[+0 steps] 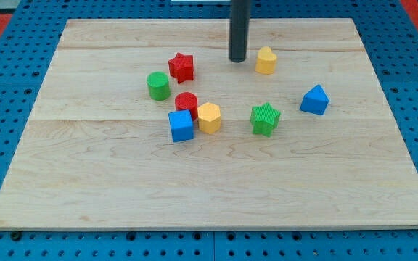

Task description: Move the red circle to the left of the blue cube

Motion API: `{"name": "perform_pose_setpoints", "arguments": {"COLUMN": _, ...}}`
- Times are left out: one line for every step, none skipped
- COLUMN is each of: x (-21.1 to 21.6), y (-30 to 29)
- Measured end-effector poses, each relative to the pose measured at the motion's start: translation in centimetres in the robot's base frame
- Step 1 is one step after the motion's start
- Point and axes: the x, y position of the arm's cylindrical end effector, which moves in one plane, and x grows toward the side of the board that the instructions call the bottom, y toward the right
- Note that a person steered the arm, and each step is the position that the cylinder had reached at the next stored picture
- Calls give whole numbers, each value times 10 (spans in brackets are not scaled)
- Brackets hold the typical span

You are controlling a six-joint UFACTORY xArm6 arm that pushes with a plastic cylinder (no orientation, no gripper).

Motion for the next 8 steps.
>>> {"name": "perform_pose_setpoints", "arguments": {"x": 1, "y": 45}}
{"name": "perform_pose_setpoints", "arguments": {"x": 11, "y": 90}}
{"name": "perform_pose_setpoints", "arguments": {"x": 14, "y": 97}}
{"name": "perform_pose_setpoints", "arguments": {"x": 14, "y": 50}}
{"name": "perform_pose_setpoints", "arguments": {"x": 39, "y": -15}}
{"name": "perform_pose_setpoints", "arguments": {"x": 82, "y": -16}}
{"name": "perform_pose_setpoints", "arguments": {"x": 115, "y": -54}}
{"name": "perform_pose_setpoints", "arguments": {"x": 115, "y": -72}}
